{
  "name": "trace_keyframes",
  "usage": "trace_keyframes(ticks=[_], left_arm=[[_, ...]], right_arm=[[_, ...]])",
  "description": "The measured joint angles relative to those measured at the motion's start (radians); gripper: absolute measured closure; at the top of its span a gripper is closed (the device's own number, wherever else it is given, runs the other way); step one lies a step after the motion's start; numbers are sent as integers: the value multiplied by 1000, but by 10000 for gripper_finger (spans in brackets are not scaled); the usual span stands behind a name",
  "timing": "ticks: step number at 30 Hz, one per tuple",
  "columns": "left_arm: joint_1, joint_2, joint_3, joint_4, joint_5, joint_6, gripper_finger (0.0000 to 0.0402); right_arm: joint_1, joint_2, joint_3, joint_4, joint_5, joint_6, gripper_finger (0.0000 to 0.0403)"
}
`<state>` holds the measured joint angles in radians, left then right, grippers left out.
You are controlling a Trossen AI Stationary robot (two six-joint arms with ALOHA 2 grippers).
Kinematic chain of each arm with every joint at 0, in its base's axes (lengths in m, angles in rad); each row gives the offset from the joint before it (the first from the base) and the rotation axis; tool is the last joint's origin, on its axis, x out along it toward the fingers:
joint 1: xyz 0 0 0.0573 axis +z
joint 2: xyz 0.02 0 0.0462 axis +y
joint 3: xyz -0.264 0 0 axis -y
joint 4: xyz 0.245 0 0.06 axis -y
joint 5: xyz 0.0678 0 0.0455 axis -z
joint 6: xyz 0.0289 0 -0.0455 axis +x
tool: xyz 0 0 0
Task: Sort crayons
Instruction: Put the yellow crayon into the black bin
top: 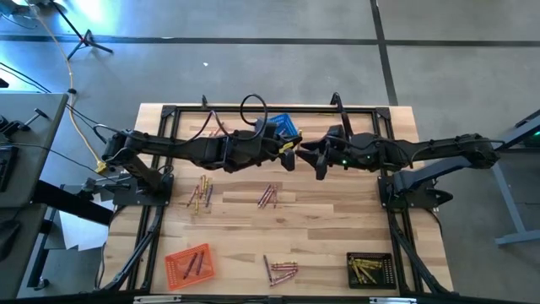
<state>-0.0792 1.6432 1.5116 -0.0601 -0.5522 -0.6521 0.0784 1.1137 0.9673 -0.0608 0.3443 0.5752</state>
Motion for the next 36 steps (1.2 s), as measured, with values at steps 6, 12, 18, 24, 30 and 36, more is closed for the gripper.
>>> trace_keyframes(ticks=[6, 12, 18, 24, 30, 36], left_arm=[[0, 13, 0, 19, -2, 1, 401], [0, 29, 0, 59, 0, 11, 401], [0, 28, 0, 65, 0, 18, 401], [0, 28, 0, 66, 11, 21, 401], [0, 27, 0, 66, 14, 47, 401], [0, 27, 0, 67, 12, 79, 385]], right_arm=[[0, 0, 0, 27, -5, 0, 226], [0, 0, 0, 28, -5, 0, 228], [0, 0, 0, 28, -5, 29, 274], [0, 0, 0, 27, -5, 37, 364], [0, 0, 0, 25, -5, 42, 382], [0, -5, 0, 20, -5, 37, 391]])
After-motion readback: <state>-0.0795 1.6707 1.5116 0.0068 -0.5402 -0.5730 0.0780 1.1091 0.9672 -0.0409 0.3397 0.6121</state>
